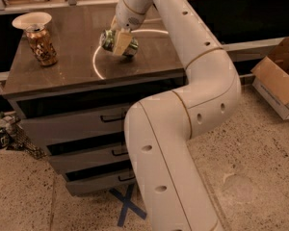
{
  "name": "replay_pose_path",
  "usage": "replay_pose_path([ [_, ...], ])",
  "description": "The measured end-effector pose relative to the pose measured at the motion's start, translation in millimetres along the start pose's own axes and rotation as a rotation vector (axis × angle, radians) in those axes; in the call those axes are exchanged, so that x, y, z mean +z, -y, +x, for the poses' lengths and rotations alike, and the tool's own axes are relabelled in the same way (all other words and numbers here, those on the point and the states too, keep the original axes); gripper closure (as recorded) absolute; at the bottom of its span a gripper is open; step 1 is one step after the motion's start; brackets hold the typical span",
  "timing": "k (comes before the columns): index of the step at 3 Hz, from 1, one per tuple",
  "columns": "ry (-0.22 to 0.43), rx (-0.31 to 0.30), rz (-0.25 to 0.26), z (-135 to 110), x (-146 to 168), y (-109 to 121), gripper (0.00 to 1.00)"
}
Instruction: Knock green can over
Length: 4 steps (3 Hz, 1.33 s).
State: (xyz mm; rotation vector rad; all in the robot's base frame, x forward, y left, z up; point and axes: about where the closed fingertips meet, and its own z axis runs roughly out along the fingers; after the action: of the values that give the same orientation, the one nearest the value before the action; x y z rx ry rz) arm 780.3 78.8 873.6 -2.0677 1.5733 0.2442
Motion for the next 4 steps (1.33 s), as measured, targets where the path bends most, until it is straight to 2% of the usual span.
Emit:
replay_pose_path([
  [1, -0.012, 0.006, -0.009, -0.7, 4.9, -0.4, 0.61],
  [3, 0.012, 0.030, 0.003, -2.9, 7.0, 2.6, 0.14],
  [4, 0.039, 0.038, 0.009, -4.4, 6.6, 3.6, 0.00],
])
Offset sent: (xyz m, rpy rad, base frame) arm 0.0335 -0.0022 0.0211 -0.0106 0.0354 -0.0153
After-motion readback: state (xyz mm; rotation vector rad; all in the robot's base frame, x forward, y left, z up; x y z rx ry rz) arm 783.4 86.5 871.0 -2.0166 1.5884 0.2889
